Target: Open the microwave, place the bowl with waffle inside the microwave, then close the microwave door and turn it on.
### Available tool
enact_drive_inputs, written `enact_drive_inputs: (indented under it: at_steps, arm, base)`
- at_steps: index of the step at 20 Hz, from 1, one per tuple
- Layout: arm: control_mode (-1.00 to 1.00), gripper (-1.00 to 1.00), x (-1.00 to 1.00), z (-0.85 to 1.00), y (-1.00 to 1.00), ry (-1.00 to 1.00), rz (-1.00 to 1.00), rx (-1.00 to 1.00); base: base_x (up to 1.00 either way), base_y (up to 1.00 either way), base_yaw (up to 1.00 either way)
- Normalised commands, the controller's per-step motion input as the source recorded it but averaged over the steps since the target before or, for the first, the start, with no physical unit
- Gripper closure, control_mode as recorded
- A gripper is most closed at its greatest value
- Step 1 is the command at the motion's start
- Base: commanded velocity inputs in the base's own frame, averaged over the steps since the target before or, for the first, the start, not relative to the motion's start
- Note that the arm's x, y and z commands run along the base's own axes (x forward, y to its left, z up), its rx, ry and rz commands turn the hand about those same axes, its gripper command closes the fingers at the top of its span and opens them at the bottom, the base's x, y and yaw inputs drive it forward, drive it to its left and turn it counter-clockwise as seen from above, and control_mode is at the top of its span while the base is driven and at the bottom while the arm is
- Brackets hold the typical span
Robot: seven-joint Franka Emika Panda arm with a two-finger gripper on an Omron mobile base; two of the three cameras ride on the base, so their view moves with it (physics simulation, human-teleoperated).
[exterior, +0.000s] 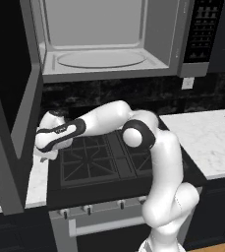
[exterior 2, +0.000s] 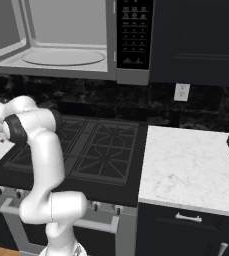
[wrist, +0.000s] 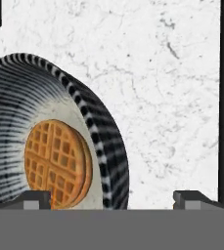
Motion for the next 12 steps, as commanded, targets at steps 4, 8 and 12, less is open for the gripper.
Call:
enact_drive_inputs:
  at_steps: [4, 8, 12]
  arm:
    - [-1.00, -1.00, 0.03, -0.34, 0.09, 0.00, -0.05, 0.00]
    - [-1.00, -1.00, 0.01, -0.34, 0.08, 0.00, -0.04, 0.00]
    - [-1.00, -1.00, 0.00, -0.27, 0.07, 0.01, -0.02, 0.00]
  base:
    - [0.00, 0.00, 0.00]
    - [0.00, 0.00, 0.00]
    - [0.00, 0.00, 0.00]
